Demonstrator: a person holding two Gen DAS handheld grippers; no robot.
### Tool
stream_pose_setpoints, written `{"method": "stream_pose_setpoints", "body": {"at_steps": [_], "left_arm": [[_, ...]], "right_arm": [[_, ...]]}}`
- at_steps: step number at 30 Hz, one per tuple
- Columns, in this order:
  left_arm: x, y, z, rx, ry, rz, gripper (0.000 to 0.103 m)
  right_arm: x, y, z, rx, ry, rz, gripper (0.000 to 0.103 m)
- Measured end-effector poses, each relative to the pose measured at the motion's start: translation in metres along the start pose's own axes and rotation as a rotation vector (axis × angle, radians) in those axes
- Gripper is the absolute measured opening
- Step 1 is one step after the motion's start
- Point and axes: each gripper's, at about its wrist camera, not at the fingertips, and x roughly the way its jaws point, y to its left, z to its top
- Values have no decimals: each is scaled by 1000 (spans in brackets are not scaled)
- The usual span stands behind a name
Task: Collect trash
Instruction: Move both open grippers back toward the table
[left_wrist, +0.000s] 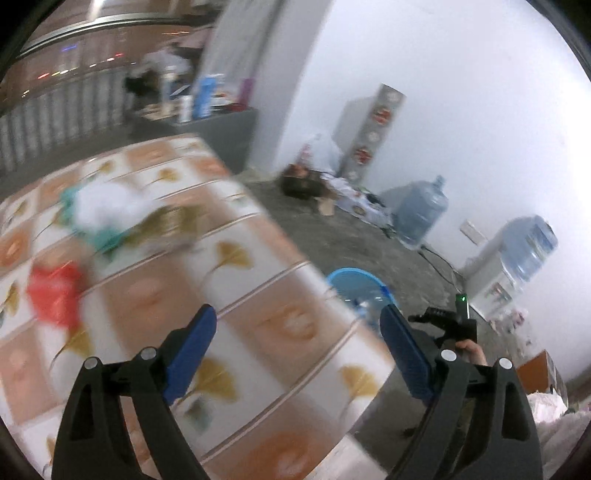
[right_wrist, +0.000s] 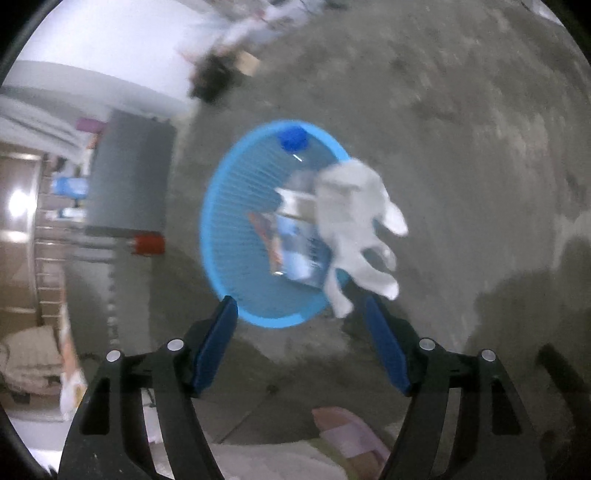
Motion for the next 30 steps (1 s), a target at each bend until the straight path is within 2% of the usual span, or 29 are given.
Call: {"method": "stream_pose_setpoints", "body": {"at_steps": [6,9,10,11,16,20,25,30], "left_arm": [[-28,51,-28,-102,-13,93,88],[-34,68,-34,-159,-33,106,88],[-36,73,-36,-177,-41,107,88],[-38,78,-37,-189,-47,110,88],[-39,92,-38,-227,-64,125,88],[-41,98,-40,-251,-82,128,88],[-45,103,-41,-243,-102,130,88],[-50,106,-42,-256,-123,123,88]], "right_arm": [[48,-6,8,29,25,-46,51],[60,-8,7,53,45,-72,25],[62,-8,7,59,48,-77,8],[63,-8,7,63,51,-80,3],[55,3,7,32,10,-121,1],[35,26,9,-27,-40,-115,1],[2,70,11,-131,-112,-59,0],[-29,117,13,-219,-183,33,1]]}}
